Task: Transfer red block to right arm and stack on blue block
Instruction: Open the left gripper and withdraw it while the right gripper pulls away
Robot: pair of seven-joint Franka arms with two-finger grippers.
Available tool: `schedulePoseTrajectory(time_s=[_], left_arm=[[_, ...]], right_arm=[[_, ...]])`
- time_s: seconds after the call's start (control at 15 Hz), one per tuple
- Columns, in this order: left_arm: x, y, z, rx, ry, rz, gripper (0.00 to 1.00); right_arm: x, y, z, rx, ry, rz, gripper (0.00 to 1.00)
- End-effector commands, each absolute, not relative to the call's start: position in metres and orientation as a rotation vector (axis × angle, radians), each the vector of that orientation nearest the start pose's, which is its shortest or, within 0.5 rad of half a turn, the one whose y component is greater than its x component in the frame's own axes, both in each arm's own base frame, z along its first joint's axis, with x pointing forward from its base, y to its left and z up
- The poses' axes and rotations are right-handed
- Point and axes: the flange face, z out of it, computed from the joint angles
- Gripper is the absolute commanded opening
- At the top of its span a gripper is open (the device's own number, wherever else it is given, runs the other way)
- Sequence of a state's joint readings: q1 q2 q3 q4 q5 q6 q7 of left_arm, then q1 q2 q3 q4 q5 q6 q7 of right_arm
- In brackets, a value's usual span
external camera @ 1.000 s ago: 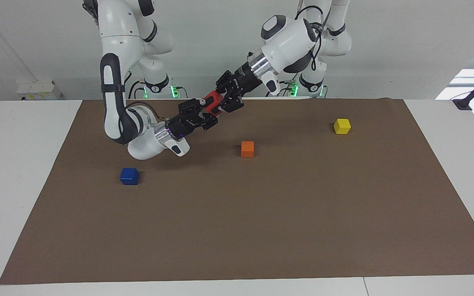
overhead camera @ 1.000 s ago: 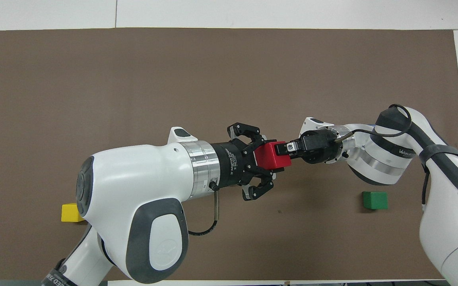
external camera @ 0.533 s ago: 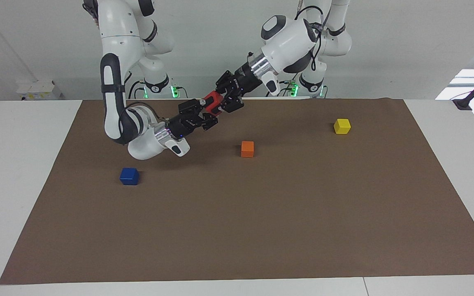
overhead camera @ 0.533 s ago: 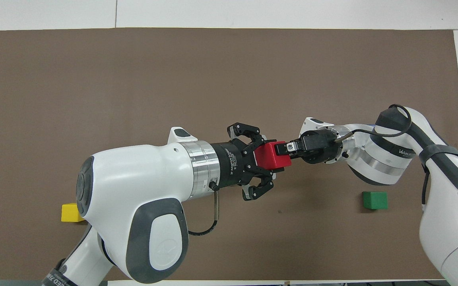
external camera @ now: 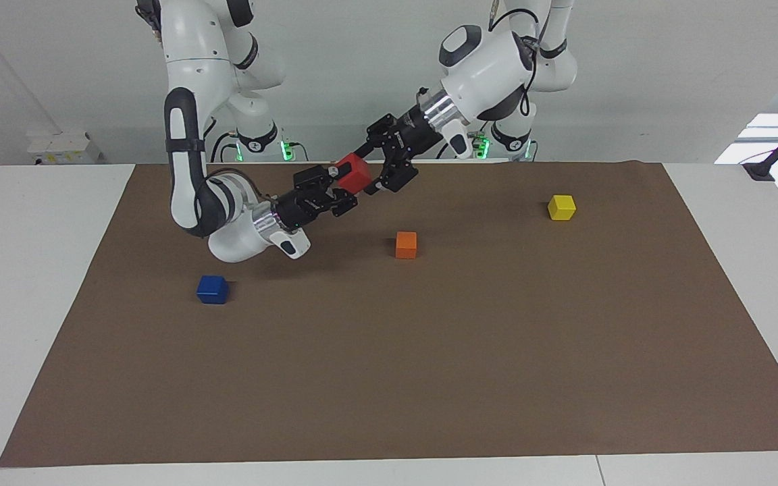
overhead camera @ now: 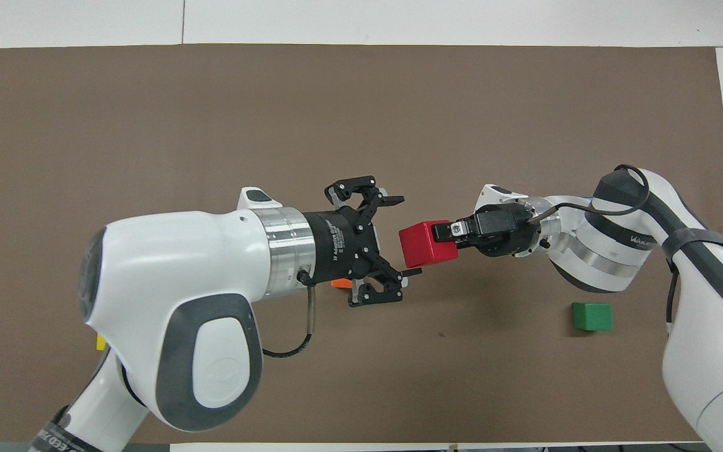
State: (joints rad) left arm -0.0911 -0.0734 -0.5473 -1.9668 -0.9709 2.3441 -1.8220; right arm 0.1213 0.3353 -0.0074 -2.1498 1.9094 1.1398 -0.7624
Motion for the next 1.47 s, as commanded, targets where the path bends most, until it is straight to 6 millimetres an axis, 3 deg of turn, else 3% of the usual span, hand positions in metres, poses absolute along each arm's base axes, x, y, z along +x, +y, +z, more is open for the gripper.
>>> schedulePoseTrajectory(time_s=[0.0, 0.33, 0.47, 0.67, 0.87, 1.0, 1.2, 1.4], left_arm=[[0.47, -0.304, 0.565, 1.609, 1.783, -0.734, 1.0], [0.506, -0.229, 0.547, 1.744, 1.8, -0.457, 1.0], [0.52, -0.188, 0.538, 1.831, 1.701, -0.368, 1.0], [0.538, -0.142, 0.516, 1.977, 1.59, -0.263, 1.0], [0.55, -0.13, 0.488, 2.282, 1.416, -0.14, 1.0], [0.559, -0.101, 0.481, 2.396, 1.348, -0.077, 1.0], [0.566, -0.064, 0.487, 2.584, 1.172, -0.076, 1.0], [0.571, -0.055, 0.495, 2.867, 0.987, -0.027, 1.0]], right_arm=[[0.523, 0.187, 0.355, -1.026, -0.016, 0.174, 0.0], [0.525, 0.186, 0.356, -1.025, -0.016, 0.17, 0.0], [0.53, 0.18, 0.359, -1.034, -0.005, 0.169, 0.0], [0.538, 0.173, 0.375, -1.074, 0.016, 0.151, 0.0], [0.547, 0.165, 0.392, -1.14, 0.058, 0.128, 0.0], [0.552, 0.156, 0.413, -1.222, 0.12, 0.112, 0.0], [0.553, 0.143, 0.459, -1.394, 0.222, 0.062, 0.0], [0.561, 0.124, 0.48, -1.506, 0.25, 0.061, 0.0]])
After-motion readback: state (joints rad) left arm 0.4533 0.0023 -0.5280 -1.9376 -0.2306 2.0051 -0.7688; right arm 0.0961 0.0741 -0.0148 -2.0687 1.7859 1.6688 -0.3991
